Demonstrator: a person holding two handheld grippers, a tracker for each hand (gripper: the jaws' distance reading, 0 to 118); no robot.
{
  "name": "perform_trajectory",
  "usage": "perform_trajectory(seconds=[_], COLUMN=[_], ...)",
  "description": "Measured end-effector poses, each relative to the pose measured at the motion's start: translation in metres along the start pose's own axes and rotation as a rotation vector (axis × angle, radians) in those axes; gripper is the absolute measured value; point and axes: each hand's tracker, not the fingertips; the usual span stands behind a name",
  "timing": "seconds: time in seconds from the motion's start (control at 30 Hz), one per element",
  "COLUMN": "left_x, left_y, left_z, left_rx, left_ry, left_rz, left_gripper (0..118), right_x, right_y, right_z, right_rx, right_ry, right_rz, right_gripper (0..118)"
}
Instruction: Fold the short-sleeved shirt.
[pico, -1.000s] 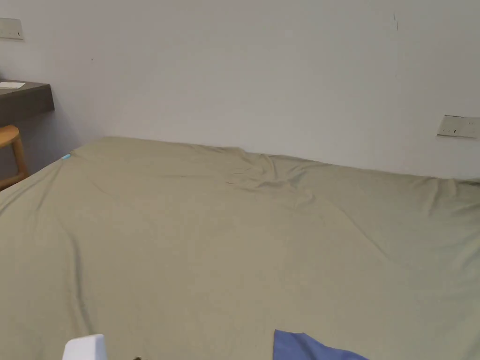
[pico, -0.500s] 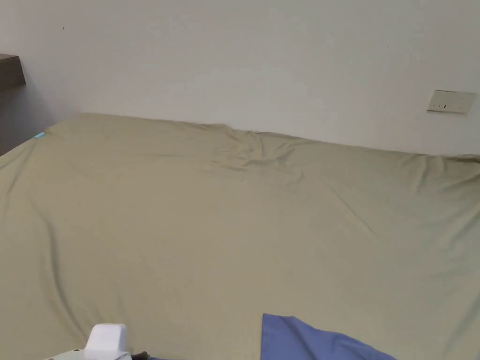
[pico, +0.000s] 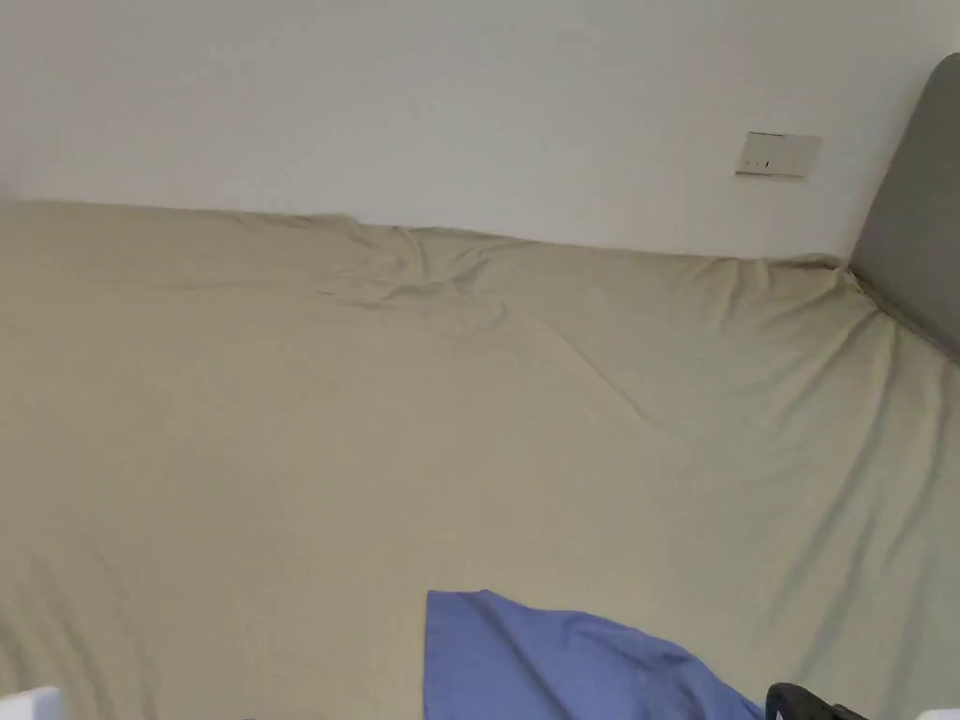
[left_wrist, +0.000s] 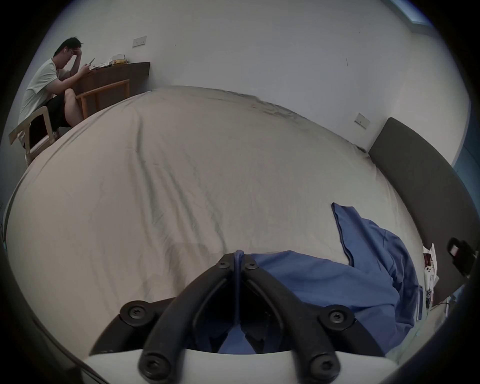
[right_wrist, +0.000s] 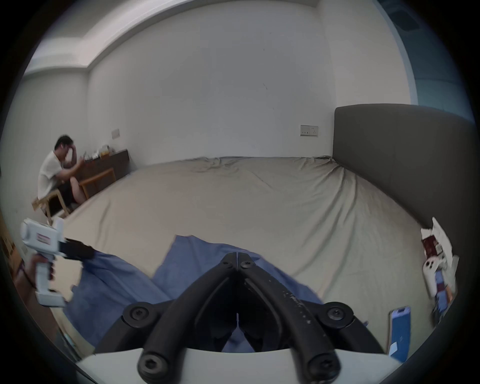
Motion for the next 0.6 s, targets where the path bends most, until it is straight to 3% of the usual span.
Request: perform_trajectory(seconds=[0.03,0.1,0.2,0.23,0.27,0.37,0.6], left_x=[0.0,0.002,0.014,0.016,0.016,0.016,0.025], left_y=[-0.001,-0.005,-0.014,-0.014,-0.012,-0.008,-0.009], left_z=[0.005,0.009,0.011,0.01,0.009,0.007,-0.006], left_rx=[-0.004,-0.009,0.006,0.0,-0.007,-0.023,-0.05], left_ry=[-0.005,-0.011,0.036,0.042,0.042,0.033,0.047], left_rz=[0.0,-0.009,-0.063,-0.061,-0.055,-0.008,-0.032], left_gripper=[2,3,3,3,3,3,3], right_x=[0.007,0.021,0.04,0.046,0.049,0.055,0.034], right_y=[0.002,0.005,0.012,0.013,0.015,0.019,0.016], right_z=[-0.012,-0.039,-0.091,-0.11,-0.123,-0.161,-0.221], right_rx=[-0.021,-0.056,-0.172,-0.214,-0.243,-0.288,-0.395], right_ry=[0.0,0.02,0.073,0.088,0.081,0.078,0.177], right_rz=[0.021,0.023,0.001,0.0,-0.002,0.008,0.111], right_gripper=[13,53,70,87,94,93,90])
